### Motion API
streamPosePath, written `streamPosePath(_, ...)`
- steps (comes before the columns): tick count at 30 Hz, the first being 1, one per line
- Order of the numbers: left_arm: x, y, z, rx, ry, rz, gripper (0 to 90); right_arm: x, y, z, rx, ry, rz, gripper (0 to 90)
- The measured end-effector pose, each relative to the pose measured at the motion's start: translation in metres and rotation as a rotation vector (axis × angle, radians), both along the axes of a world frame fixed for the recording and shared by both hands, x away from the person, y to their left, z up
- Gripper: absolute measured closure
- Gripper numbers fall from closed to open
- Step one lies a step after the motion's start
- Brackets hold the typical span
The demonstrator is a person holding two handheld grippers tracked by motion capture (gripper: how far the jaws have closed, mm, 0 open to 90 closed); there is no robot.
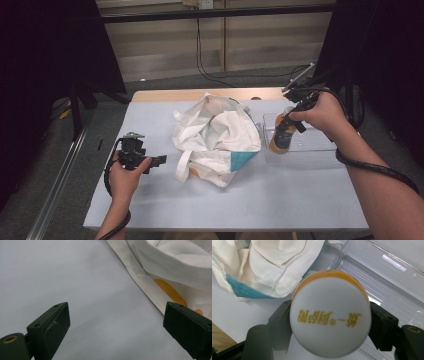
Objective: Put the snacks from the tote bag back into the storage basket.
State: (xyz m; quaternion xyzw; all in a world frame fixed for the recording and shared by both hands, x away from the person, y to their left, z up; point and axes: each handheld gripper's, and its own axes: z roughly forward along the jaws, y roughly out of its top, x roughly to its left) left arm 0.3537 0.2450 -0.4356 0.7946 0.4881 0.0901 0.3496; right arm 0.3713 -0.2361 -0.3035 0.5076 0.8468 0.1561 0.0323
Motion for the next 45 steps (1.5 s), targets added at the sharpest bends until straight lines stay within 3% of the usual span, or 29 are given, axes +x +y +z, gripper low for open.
streamPosePath(45,0.000,0.001,0.001,0.000,0.004,-0.008,7.2,0.001,0.004,-0.022,-0.009,0.022,-0.006,30.3)
